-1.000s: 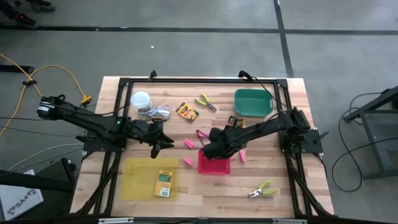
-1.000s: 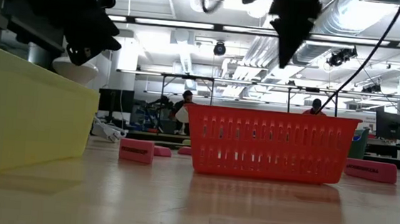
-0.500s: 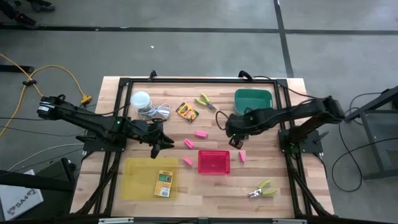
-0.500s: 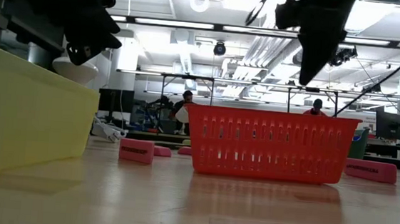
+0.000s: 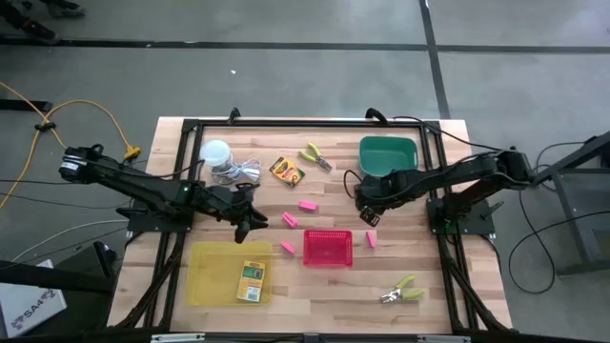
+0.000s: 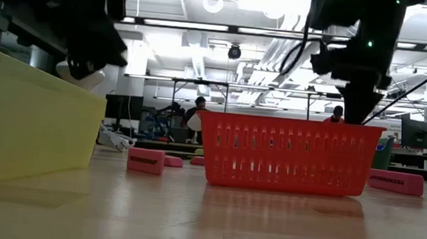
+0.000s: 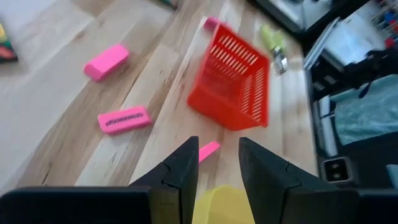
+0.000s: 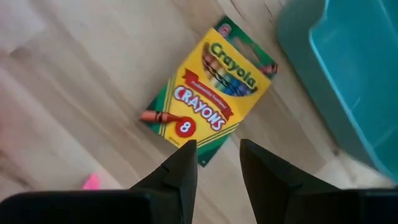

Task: Pick & Place School Supplies
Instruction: Put the right yellow crayon box into the yellow bin

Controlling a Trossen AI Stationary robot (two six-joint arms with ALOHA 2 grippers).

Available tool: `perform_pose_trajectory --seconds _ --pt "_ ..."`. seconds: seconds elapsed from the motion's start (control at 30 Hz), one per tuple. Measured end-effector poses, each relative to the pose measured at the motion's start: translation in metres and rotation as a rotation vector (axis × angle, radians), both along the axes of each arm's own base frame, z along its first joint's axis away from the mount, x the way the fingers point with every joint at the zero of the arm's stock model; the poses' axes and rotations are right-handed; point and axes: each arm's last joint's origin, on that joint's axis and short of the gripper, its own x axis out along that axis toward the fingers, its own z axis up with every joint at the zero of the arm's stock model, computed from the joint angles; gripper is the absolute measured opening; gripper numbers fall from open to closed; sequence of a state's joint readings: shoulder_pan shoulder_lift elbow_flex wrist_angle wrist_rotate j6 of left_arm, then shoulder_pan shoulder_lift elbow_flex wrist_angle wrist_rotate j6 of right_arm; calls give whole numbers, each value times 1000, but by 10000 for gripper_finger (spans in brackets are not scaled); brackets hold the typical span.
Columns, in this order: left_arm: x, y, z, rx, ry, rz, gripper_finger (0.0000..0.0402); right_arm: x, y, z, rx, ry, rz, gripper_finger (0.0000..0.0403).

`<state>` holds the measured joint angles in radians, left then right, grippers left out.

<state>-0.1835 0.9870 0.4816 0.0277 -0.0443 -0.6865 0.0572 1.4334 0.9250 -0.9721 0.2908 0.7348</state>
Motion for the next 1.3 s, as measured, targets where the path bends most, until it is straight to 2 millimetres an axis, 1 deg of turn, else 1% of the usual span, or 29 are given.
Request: perform_pose_trajectory --seconds 0.07,0.17,0.3,0.5,0.6,0.83,0.93,1.0,1.17,1.3 --pt "5 3 -4 -10 11 0 111 -3 -1 -5 -12 -2 -46 110" --pt "15 7 -5 -46 -33 -39 111 -5 1 -10 -13 -9 -103 110" --pt "29 14 0 -62 -93 -95 111 -7 9 -11 -29 -30 -139 110" --pt "53 29 9 -14 -89 -112 110 -9 24 -10 -48 -64 -172 110" --pt "67 36 14 26 -58 -108 110 -10 30 -10 -53 -77 -185 110" --pt "94 57 21 107 -48 -84 110 -21 43 -9 -154 -84 -257 110" --pt "101 68 22 115 -49 -71 110 -23 45 -9 -172 -95 -288 110" --pt "103 76 21 118 -46 -66 110 -25 45 -12 -169 -102 -313 110" --pt "106 90 13 91 -22 -70 110 -36 42 -31 -155 -74 -389 110" --pt "107 96 8 105 -7 -70 110 -46 39 -42 -172 -45 -426 110"
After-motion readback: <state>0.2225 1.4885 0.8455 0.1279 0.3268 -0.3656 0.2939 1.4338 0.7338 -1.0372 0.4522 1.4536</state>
